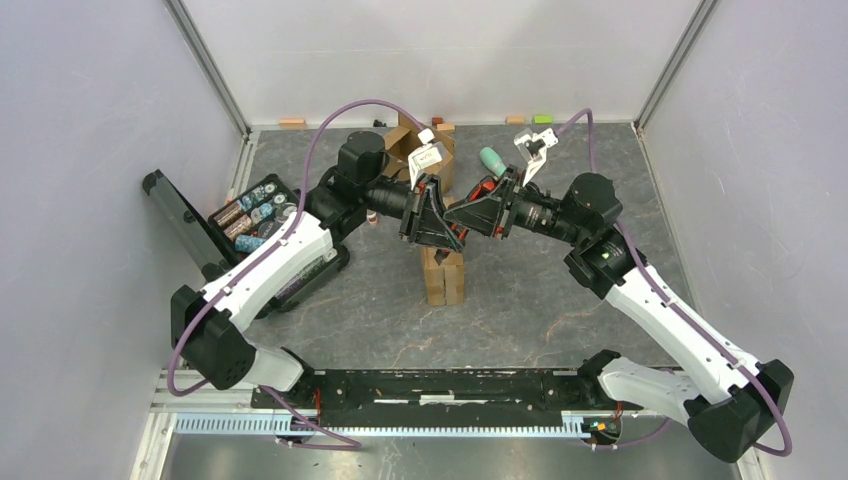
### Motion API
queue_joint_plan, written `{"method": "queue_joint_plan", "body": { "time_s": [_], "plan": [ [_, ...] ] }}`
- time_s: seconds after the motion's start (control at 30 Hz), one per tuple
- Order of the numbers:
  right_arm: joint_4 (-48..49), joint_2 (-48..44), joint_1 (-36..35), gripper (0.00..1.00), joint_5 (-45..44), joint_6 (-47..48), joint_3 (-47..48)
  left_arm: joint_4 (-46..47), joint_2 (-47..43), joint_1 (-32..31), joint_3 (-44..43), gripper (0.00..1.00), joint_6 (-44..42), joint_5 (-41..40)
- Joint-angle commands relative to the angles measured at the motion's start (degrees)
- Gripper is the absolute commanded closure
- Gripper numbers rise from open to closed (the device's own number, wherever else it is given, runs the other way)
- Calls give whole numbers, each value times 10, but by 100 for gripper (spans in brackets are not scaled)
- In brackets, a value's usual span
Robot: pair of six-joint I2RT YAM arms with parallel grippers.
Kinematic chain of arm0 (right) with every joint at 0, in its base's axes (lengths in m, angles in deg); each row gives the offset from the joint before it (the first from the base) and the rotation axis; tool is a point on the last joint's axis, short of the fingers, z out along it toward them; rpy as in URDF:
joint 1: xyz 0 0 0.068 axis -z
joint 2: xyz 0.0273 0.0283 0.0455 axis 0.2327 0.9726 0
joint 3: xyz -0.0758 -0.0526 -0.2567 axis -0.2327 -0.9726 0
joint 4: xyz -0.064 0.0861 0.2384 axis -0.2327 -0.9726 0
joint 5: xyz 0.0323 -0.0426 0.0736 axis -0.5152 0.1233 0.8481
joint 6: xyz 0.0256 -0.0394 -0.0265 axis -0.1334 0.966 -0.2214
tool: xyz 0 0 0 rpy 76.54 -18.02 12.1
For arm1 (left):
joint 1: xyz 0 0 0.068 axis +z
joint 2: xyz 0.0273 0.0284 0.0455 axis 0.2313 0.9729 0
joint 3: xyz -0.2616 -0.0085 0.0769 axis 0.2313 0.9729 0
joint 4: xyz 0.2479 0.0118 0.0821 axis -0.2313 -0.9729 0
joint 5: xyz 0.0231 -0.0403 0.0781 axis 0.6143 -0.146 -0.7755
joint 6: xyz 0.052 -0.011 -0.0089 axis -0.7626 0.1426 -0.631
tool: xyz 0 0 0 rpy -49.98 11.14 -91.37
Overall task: Unpack the express box
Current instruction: Cut the express box at the center of the board.
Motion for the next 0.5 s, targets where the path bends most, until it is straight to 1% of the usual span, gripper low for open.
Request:
{"method": "queue_joint_plan", "body": {
  "time_s": [0.0, 0.03, 0.07, 0.1, 0.13, 0.17, 0.2, 0.23, 0.27, 0.3, 0.33, 0.4, 0.43, 0.47],
  "plan": [
    [51, -12, -4, 98, 4, -3, 0, 19, -17, -5, 8, 98, -3, 2],
    [45, -15, -4, 100, 0, 2, 1, 20, -17, -5, 9, 97, -1, -3],
    [36, -19, -4, 100, -11, 11, 5, 20, -18, -5, 10, 87, 3, -13],
    [15, -24, -4, 100, -28, 26, 9, 17, -18, -3, 10, 68, 9, -28],
    [-12, -30, -4, 100, -55, 46, 16, 10, -18, 0, 11, 54, 13, -46],
    [-62, -33, -4, 100, -96, 77, 33, 1, -22, 5, 13, 45, 14, -81],
    [-114, -36, -4, 100, -136, 105, 50, -10, -31, 11, 19, 35, 15, -139],
    [-155, -39, -4, 100, -179, 128, 62, -13, -40, 18, 28, 30, 18, -194],
    [-185, -47, -3, 100, -212, 148, 66, -24, -53, 23, 36, 24, 21, -283],
    [-207, -52, -3, 100, -254, 161, 68, -49, -58, 28, 36, 22, 21, -368],
    [-231, -54, -4, 100, -286, 171, 70, -79, -54, 29, 25, 21, 19, -475],
    [-260, -56, -4, 100, -332, 186, 68, -144, -25, 29, -8, 19, 21, -620],
    [-268, -57, -4, 100, -347, 191, 63, -173, -5, 29, -39, 17, 26, -677],
    [-271, -59, -5, 100, -354, 193, 55, -213, 27, 27, -69, 17, 25, -716]
  ]
}}
